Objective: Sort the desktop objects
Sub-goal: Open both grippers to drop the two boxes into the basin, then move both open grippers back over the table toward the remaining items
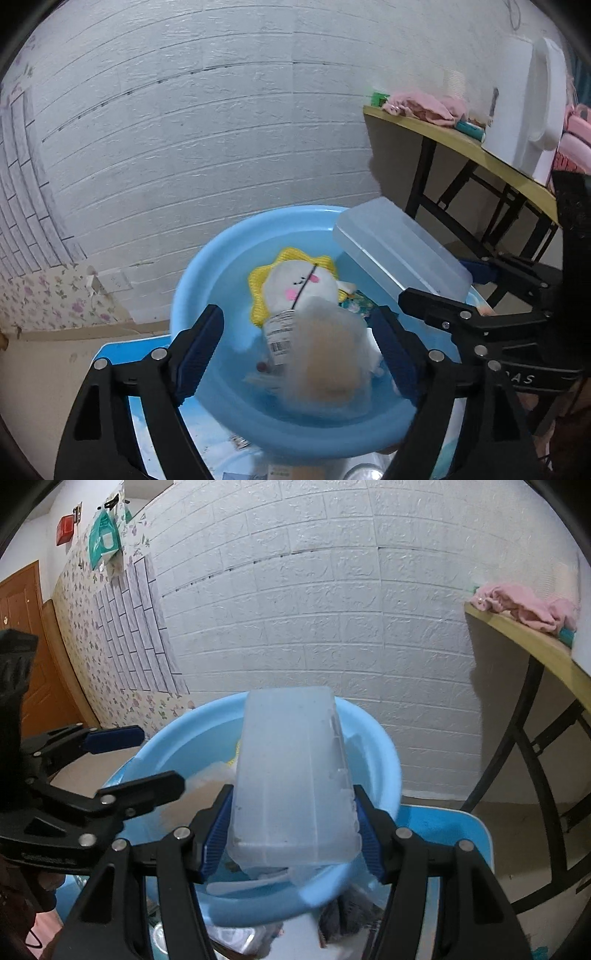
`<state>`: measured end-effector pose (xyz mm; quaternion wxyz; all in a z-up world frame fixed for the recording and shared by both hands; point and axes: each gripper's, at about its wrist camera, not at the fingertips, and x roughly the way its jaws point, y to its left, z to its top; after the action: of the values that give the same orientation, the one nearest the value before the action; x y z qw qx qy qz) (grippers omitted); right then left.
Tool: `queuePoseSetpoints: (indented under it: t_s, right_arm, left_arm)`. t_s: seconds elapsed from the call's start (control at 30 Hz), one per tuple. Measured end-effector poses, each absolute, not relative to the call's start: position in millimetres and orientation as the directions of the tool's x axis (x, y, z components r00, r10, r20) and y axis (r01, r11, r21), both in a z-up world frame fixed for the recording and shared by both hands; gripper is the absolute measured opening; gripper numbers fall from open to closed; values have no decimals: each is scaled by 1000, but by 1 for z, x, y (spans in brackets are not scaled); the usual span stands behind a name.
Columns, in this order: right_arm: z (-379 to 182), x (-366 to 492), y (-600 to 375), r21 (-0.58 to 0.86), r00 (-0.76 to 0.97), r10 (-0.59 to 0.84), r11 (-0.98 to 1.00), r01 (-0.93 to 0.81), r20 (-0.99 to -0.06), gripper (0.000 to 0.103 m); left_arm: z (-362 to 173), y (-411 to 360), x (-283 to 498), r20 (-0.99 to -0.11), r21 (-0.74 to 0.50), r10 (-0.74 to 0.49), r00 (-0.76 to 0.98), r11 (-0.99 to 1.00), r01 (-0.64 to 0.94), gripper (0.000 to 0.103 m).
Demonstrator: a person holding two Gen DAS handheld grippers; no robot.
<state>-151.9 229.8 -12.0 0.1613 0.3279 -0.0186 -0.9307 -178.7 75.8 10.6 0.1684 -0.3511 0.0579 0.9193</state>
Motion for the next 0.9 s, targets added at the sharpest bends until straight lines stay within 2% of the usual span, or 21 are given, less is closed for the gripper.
queuePoseSetpoints:
  t_s: [0.1, 0.23, 0.5, 0.6, 0.9]
  right_arm:
    - [-14, -152, 221, 130, -724, -315, -945, 301, -613, 61]
    - [-15, -142, 212, 63, -735, -266, -954, 292, -624, 70]
    - [-17, -107, 223, 43, -742, -232, -963, 264, -629, 71]
    - [-21, -92, 238, 98, -740, -248, -966, 241, -625, 71]
    - [-50, -63, 259, 120, -689, -216, -975, 185, -692, 71]
  left_arm:
    - [13, 63, -173, -665, -7, 245, -705, -947, -322, 83]
    - [14, 46, -163, -667, -27, 227, -710, -959, -282, 90]
    - [6, 27, -135, -680, -29, 182, -711, -975, -222, 94]
    - [1, 20, -122, -685, -24, 165, -710, -979, -204, 95]
    - [-36, 1, -88, -738, -40, 129, -662, -988, -147, 97]
